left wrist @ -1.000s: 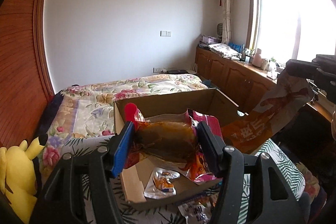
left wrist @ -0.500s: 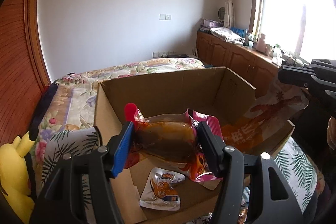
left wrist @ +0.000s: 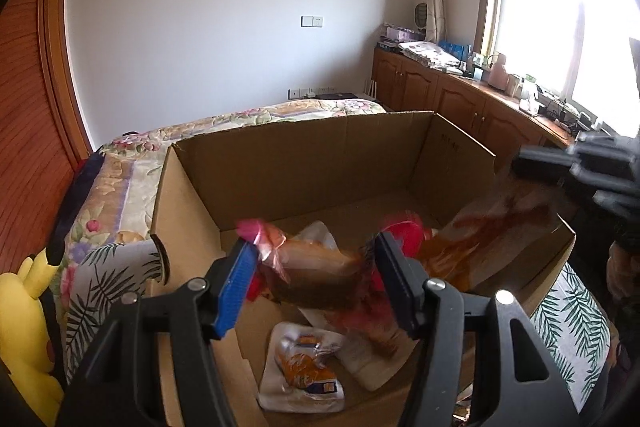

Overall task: Organize snacks
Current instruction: 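Carry both packets over the box and open both tools to drop them, then move both tools back toward the snacks beside the box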

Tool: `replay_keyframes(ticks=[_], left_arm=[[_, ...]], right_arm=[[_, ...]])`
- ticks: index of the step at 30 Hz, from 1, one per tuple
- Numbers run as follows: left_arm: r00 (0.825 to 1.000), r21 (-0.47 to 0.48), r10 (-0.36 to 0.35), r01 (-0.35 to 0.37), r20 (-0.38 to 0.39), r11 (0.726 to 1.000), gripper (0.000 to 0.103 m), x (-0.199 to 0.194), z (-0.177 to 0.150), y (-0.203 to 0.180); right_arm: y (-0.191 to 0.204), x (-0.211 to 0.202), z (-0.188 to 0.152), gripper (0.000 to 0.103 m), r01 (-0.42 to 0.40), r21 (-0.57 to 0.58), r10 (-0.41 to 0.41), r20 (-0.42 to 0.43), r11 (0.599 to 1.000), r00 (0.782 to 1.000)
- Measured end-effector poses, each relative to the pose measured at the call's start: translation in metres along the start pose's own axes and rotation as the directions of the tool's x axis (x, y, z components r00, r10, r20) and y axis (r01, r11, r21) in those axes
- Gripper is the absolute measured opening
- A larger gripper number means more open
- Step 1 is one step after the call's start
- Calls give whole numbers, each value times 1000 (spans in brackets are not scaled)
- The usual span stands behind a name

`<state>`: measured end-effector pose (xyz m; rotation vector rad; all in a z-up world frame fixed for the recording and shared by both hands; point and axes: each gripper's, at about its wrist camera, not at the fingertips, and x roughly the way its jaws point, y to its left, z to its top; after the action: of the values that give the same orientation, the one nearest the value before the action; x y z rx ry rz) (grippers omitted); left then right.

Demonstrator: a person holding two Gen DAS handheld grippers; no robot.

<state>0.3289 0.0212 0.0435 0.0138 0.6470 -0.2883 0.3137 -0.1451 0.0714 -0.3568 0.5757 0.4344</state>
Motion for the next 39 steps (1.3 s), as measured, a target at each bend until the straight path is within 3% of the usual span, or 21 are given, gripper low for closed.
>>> replay_keyframes(ticks=[22, 39], left_arm=[[1000, 1, -5, 5, 21, 1000, 60, -23, -16, -4], [999, 29, -8, 7, 54, 1000, 60, -72, -36, -20]], right_arm=[[-10, 27, -39, 5, 48, 54, -42, -107, 997, 993], [-7, -22, -41, 15, 55, 113, -51, -33, 992, 998]])
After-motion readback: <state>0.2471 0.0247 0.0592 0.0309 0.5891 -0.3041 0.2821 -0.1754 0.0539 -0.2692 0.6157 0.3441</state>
